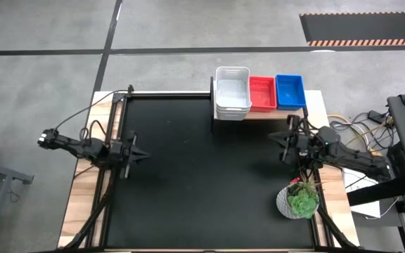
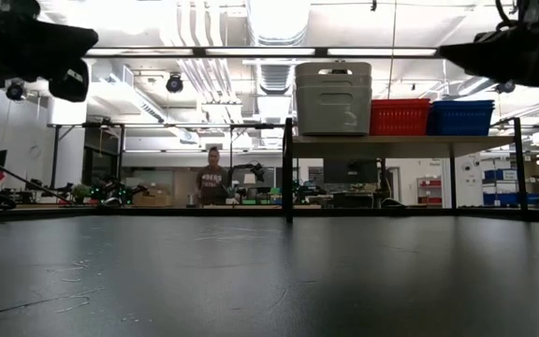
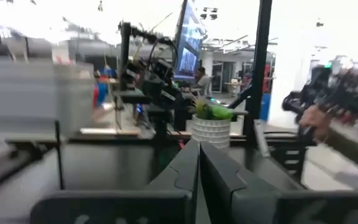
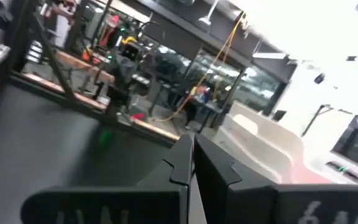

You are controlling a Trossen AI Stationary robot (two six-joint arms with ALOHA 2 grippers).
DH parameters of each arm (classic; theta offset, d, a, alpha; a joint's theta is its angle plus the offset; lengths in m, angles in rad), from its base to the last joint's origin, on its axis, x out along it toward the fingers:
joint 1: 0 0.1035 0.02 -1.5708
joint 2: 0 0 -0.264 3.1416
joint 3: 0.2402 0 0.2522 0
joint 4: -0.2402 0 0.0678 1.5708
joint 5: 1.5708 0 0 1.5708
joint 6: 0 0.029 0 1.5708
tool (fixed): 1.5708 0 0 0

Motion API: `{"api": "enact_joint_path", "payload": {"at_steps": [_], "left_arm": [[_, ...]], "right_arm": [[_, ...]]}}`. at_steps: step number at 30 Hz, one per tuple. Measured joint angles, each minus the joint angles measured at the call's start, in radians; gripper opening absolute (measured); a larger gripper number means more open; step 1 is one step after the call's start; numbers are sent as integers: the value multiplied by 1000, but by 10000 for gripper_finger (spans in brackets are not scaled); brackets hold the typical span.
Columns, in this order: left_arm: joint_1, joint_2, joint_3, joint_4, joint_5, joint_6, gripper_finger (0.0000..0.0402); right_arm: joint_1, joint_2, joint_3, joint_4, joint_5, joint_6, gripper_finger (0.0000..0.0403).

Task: Stack baskets on shelf by color
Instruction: Return to Home Position

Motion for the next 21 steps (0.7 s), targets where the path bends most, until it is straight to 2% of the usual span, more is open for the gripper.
{"api": "enact_joint_path", "payload": {"at_steps": [6,13,17,21], "left_arm": [[0,20,0,-2,1,-72,0],[0,36,-2,0,2,-72,0],[0,41,-2,0,3,-72,0],[0,44,-2,0,3,-72,0]], "right_arm": [[0,8,-36,100,44,-45,11],[-9,-6,-17,101,51,13,11],[-19,-2,-27,98,50,-15,11],[-22,-1,-33,78,131,104,11]]}}
